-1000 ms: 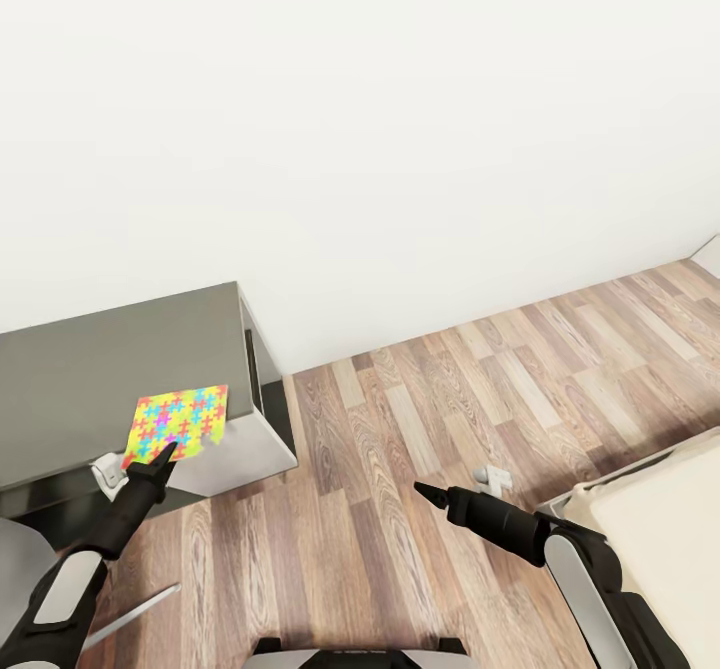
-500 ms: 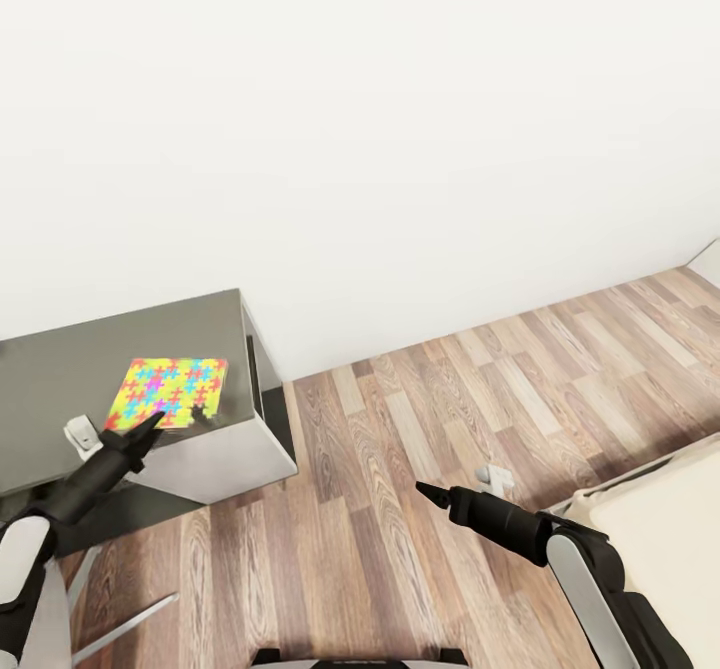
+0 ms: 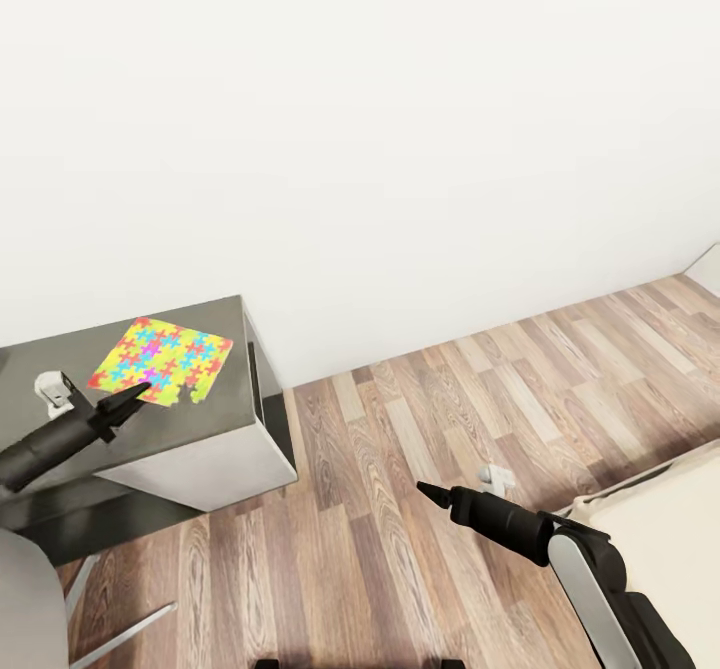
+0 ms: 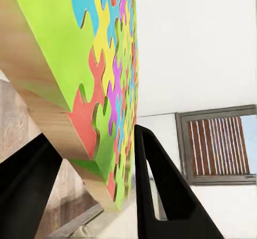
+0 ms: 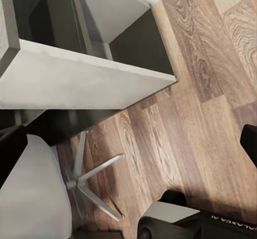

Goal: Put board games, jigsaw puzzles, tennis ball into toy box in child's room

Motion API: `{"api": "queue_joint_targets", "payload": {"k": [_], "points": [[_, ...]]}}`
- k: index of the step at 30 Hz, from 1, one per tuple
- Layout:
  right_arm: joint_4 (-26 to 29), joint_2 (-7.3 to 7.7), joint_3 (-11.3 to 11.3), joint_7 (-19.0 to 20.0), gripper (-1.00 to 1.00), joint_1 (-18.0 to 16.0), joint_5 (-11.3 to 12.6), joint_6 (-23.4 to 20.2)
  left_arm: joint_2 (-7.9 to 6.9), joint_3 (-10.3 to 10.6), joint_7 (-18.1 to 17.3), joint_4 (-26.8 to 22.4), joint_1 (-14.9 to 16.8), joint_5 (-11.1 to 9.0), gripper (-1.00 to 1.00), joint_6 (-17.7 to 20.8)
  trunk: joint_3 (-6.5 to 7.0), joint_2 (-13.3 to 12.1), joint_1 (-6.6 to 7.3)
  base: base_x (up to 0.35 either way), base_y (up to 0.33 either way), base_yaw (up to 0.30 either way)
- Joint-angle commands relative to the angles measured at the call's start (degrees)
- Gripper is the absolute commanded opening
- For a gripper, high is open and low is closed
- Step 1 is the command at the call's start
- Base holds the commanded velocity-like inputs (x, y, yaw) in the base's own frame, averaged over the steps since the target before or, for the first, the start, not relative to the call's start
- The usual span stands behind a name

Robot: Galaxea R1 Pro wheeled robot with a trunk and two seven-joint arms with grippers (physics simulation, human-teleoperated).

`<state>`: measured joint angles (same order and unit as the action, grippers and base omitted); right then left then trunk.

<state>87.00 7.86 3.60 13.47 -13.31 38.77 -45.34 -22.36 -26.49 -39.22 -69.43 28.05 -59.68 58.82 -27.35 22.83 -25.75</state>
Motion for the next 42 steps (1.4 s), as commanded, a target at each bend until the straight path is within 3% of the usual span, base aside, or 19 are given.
{"api": "queue_joint_targets", "payload": {"k": [1, 3, 4, 5, 6, 7, 11, 14, 15, 16, 17, 24, 28, 33, 38, 42], "points": [[0.1, 0.04, 0.0, 0.2, 1.0, 0.0, -0.2, -0.2, -0.82, 1.9, -0.3, -0.2, 1.1, 0.5, -1.0, 0.7, 0.02, 0.1, -0.03, 0.0, 0.0, 0.0], [0.2, 0.06, 0.0, 0.2, 1.0, 0.0, -0.2, -0.2, -2.96, 6.9, -0.3, -0.4, 2.6, 0.5, -1.0, 1.2, 0.2, 0.1, -0.03, 0.0, 0.0, 0.0], [0.2, 0.08, 0.0, 0.2, 1.0, 0.0, -0.2, -0.2, -4.54, 10.0, -0.3, -0.3, 3.2, 0.4, -1.0, 1.2, 0.3, 0.1, -0.03, 0.0, 0.0, 0.0], [0.3, 0.11, 0.0, 0.3, 1.0, 0.1, -0.2, -0.2, -6.79, 14.7, -0.3, -0.3, 4.2, 0.1, -1.0, 1.2, 0.39, 0.1, -0.03, 0.0, 0.0, 0.025], [0.3, 0.1, 0.0, 0.4, 1.0, 0.1, -0.2, -0.1, -7.41, 16.2, -0.3, -0.3, 4.6, 0.0, -1.0, 1.2, 0.48, 0.1, -0.03, 0.0, 0.0, 0.037], [0.3, 0.09, -0.1, 1.2, 1.0, 0.1, -0.2, -0.1, -8.74, 20.1, -0.2, -0.3, 6.1, -0.1, -1.0, 1.2, 0.58, 0.1, -0.03, 0.0, 0.0, 0.081], [0.3, 0.11, -0.4, 4.1, 1.0, 0.1, -0.3, -0.1, -10.02, 26.4, -0.5, -0.2, 10.6, -0.2, -1.0, 1.2, 0.81, 0.1, -0.03, 0.0, 0.0, 0.146], [0.7, 0.13, -0.6, 5.0, 1.0, 0.2, -0.3, 0.0, -10.9, 29.2, -0.8, -0.5, 12.3, -0.3, -1.0, 1.2, 0.85, 0.1, -0.03, 0.0, 0.0, 0.063], [0.8, 0.06, -0.7, 5.2, 1.0, 0.2, -0.2, 0.2, -11.66, 30.2, -0.9, -0.6, 12.9, -0.3, -1.0, 1.2, 0.86, 0.1, -0.03, 0.0, 0.0, 0.027], [1.0, -0.03, -0.4, 5.3, 1.0, 0.3, -0.3, 1.9, -13.6, 33.3, -1.5, -0.8, 14.1, -0.2, -1.0, 1.2, 0.86, 0.1, -0.03, 0.0, 0.0, 0.009], [1.0, 0.0, -0.3, 5.3, 1.0, 0.3, -0.3, 2.5, -14.2, 34.3, -2.2, -1.0, 14.5, -0.2, -1.0, 1.2, 0.86, 0.1, -0.03, 0.0, 0.0, 0.006], [1.1, -0.09, -0.3, 5.3, 1.0, 0.4, -0.2, 3.4, -18.46, 36.3, -9.5, -2.3, 16.3, 0.3, -1.0, 1.2, 0.86, 0.1, -0.03, 0.0, 0.0, 0.001], [1.1, 0.01, -0.5, 5.3, 1.0, 0.4, -0.2, 3.5, -18.88, 36.4, -9.9, -2.8, 16.3, 0.4, -1.0, 1.2, 0.86, 0.1, -0.03, 0.0, 0.0, 0.0], [1.4, 0.21, -0.7, 5.4, 1.0, 0.4, -0.2, 3.5, -20.18, 36.7, -10.4, -7.8, 16.3, 0.4, -1.0, 1.2, 1.03, 0.1, -0.03, 0.0, 0.0, 0.095], [2.4, 0.29, -0.5, 5.4, 1.0, 0.4, -0.2, 3.4, -21.95, 36.7, -13.4, -10.9, 16.3, 0.5, -1.0, 1.2, 1.24, 0.1, -0.03, 0.0, 0.0, 0.241], [3.2, 0.3, -0.4, 5.4, 1.0, 1.1, -0.2, 3.5, -22.36, 36.6, -14.8, -11.3, 16.3, 0.5, -1.0, 1.2, 1.46, 0.1, -0.03, 0.0, 0.0, 0.243]]}}
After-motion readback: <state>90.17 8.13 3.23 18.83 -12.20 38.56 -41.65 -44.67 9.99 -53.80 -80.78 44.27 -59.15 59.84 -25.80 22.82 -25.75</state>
